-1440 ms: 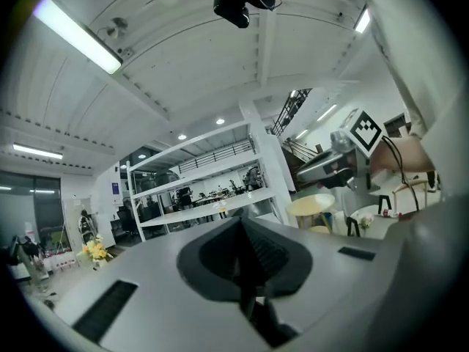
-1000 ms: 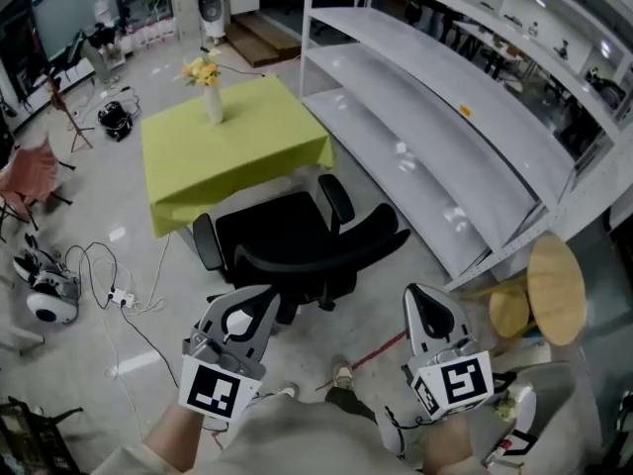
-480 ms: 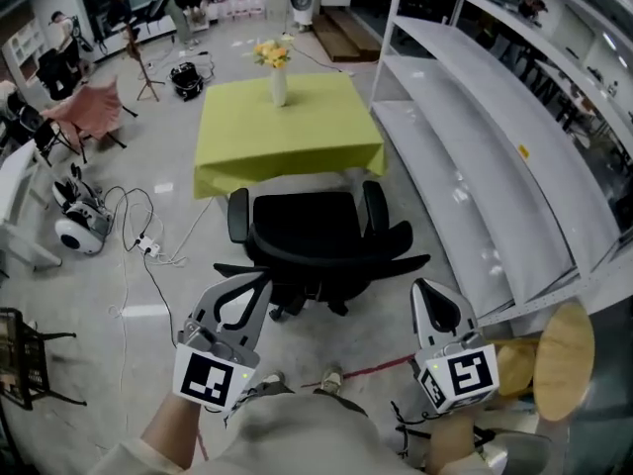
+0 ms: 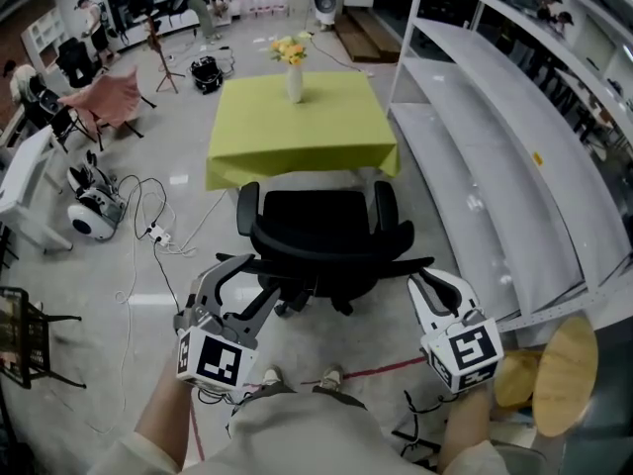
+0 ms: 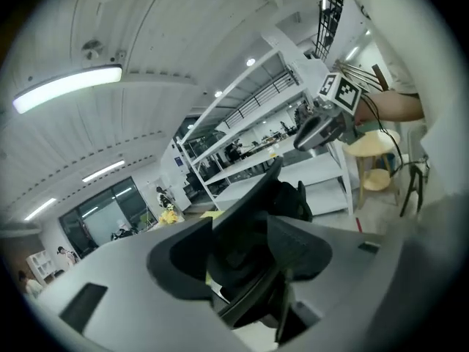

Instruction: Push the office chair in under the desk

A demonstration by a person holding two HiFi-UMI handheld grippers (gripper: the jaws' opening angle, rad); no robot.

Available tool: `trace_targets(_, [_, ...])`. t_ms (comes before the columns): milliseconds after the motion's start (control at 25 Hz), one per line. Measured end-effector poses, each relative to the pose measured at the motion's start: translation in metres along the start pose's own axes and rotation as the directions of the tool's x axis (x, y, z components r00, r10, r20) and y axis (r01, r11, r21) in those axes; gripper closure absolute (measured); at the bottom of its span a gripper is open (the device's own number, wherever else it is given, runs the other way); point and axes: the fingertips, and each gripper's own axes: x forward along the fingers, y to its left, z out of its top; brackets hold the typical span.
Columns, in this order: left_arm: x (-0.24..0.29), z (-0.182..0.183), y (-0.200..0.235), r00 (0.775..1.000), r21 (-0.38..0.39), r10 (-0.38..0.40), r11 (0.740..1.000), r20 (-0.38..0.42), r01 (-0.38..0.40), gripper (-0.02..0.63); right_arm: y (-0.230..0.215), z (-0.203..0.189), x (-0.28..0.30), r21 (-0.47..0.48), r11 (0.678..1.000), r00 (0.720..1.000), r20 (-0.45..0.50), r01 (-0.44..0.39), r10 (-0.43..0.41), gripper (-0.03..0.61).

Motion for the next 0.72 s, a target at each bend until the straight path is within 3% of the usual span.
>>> trace_targets(80, [0.007, -0.012, -0.003, 0.998, 0.045, -0.031, 0.998, -0.046, 0.033, 0.353, 0.002, -0.006, 0.006, -0.038, 0.998, 0.998, -0.046, -0.054, 0.053, 0.469])
trace_targets(280, [0.025, -0.049, -0.008, 0.98, 0.112, -0.121, 0.984, -0.156, 0.139, 0.344, 0.013, -0.027, 0.025, -0.152, 0.971, 0.971, -0.183, -0.183, 0.154, 0.408])
trace_targets(520, [0.043, -0.083, -0.008, 0.968, 0.144, -0.183, 0.967, -0.173, 0.209, 0.344, 0.024, -0.055, 0.047, -0.2, 0.918, 0.909, -0.316, -0.343, 0.271, 0.375])
trace_targets(720, [0.057, -0.12, -0.018, 0.93, 0.159, -0.237, 0.944, -0.279, 0.288, 0.341, 0.017, -0.079, 0.068, -0.228, 0.892, 0.872, -0.403, -0.39, 0.278, 0.355])
